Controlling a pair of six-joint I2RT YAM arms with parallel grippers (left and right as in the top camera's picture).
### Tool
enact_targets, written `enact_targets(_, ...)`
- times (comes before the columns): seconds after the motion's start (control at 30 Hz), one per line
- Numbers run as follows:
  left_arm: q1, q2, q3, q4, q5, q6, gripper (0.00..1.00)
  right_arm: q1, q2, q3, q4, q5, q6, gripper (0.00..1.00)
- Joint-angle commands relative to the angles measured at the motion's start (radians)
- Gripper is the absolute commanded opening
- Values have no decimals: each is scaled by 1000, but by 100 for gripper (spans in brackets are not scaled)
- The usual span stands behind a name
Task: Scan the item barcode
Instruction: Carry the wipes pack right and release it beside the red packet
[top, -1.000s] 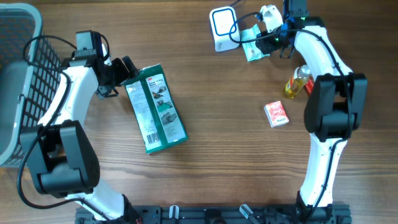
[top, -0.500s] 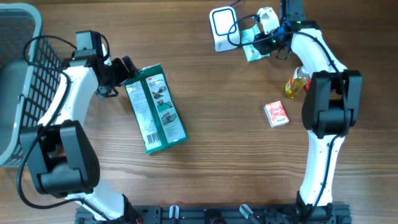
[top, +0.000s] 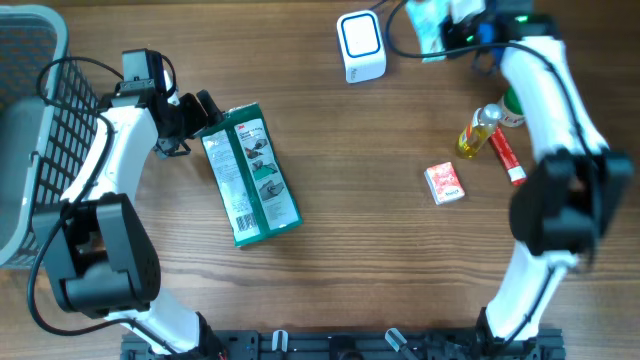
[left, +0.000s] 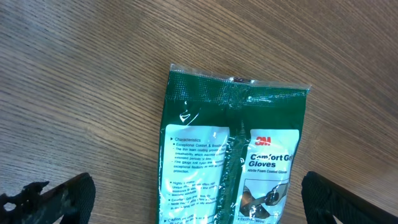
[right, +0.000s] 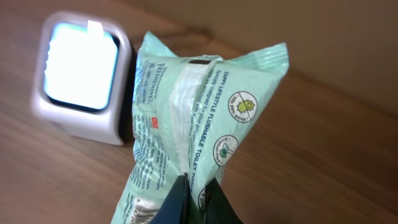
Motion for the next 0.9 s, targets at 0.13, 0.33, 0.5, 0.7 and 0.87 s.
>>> enact_targets(0.13,5,-13,13,0,-2,9,100,3,-231,13,-446,-110,238,4)
enact_targets(0.33,5,-13,13,0,-2,9,100,98,-225,-204,-554,-178,362,4)
enact_targets(0.5,5,-13,13,0,-2,9,100,230,-225,-493,-382,-46,513,4)
enact_targets(0.7,6,-13,13,0,-2,9,100,275,-225,-752,-70,220,516,4)
enact_targets(0.87,5,-13,13,0,-2,9,100,274,-246,-720,-121,495,514,5)
